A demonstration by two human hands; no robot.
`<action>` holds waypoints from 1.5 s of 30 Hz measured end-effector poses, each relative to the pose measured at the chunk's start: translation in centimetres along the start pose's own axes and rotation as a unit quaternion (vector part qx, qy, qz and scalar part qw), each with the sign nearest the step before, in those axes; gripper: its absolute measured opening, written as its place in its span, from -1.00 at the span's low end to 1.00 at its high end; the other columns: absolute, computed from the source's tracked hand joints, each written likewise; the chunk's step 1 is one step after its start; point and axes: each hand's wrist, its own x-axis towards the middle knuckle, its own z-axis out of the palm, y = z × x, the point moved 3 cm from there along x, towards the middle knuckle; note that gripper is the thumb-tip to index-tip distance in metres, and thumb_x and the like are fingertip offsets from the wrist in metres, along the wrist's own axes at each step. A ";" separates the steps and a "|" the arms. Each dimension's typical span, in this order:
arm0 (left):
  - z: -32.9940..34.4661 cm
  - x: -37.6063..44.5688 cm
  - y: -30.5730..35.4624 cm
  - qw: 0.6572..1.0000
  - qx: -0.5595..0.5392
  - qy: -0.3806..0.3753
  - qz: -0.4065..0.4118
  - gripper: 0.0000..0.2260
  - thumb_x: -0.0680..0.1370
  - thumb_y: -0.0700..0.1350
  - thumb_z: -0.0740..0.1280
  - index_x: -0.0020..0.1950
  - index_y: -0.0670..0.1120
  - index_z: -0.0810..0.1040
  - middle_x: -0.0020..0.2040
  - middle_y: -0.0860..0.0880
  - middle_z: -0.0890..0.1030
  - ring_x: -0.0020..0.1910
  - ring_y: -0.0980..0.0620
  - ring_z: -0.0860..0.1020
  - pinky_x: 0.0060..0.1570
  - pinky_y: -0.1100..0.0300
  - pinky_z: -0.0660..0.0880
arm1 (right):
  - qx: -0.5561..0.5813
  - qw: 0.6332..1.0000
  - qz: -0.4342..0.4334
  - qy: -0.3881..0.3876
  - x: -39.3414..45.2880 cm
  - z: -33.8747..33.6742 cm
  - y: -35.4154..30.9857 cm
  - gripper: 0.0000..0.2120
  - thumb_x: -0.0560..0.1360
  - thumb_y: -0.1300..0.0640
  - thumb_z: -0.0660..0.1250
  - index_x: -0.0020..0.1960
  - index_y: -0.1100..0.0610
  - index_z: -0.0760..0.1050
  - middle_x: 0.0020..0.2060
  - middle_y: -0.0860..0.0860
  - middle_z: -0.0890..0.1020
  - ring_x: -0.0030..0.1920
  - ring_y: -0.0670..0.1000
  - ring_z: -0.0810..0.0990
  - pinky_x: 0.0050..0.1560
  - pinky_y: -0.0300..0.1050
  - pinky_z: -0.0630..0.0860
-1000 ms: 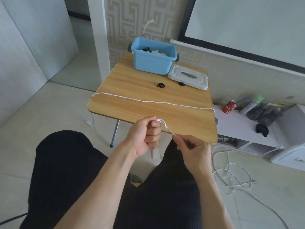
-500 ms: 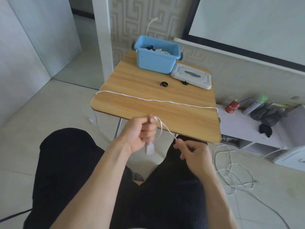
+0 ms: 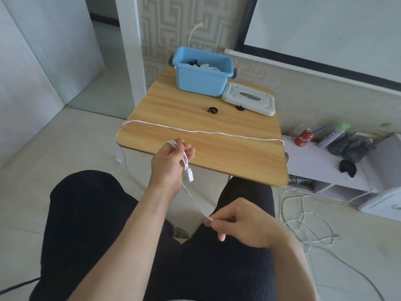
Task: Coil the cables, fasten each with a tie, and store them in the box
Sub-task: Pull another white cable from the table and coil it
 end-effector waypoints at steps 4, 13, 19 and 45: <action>0.1 -1.7 0.3 0.920 0.335 -0.193 -0.068 -0.83 0.69 -0.23 0.18 0.09 -0.23 0.56 -0.12 -0.14 0.67 -0.24 -0.01 0.64 -0.12 0.12 0.60 | 0.098 0.957 -0.077 0.264 -1.2 -2.9 -1.0 -0.79 0.53 -0.06 0.45 -0.25 -0.03 0.69 -0.38 0.06 0.64 -0.34 0.04 0.58 -0.23 -0.05 0.52; 1.3 -3.9 -0.4 0.806 0.292 -0.446 -0.257 -0.62 0.71 0.03 0.08 -0.15 -0.15 0.49 -0.47 0.02 0.25 -0.52 0.09 0.14 -0.49 0.25 0.13 | 0.219 0.868 0.000 0.446 -0.4 -4.1 2.6 -0.77 0.43 -0.09 0.50 -0.29 0.02 0.69 -0.47 -0.12 0.57 -0.41 -0.15 0.43 -0.34 -0.33 0.36; 1.8 -2.3 0.9 0.913 -0.079 -0.309 -0.256 -0.59 0.69 0.00 0.05 -0.31 -0.03 0.44 -0.48 0.11 0.18 -0.53 0.11 0.05 -0.54 0.26 0.07 | 0.198 0.939 0.029 0.278 1.2 -1.4 2.9 -0.67 0.63 -0.06 0.31 -0.21 0.01 0.70 -0.47 -0.09 0.46 -0.46 -0.08 0.33 -0.36 -0.19 0.29; 2.6 -5.2 -0.6 0.792 0.261 -0.466 -0.294 -0.58 0.70 0.15 0.05 -0.18 -0.11 0.41 -0.51 0.03 0.22 -0.58 0.12 0.14 -0.48 0.19 0.08 | 0.201 0.900 -0.016 0.387 0.6 -3.2 1.4 -0.78 0.36 -0.10 0.56 -0.26 0.04 0.69 -0.42 -0.03 0.63 -0.39 -0.13 0.46 -0.33 -0.31 0.38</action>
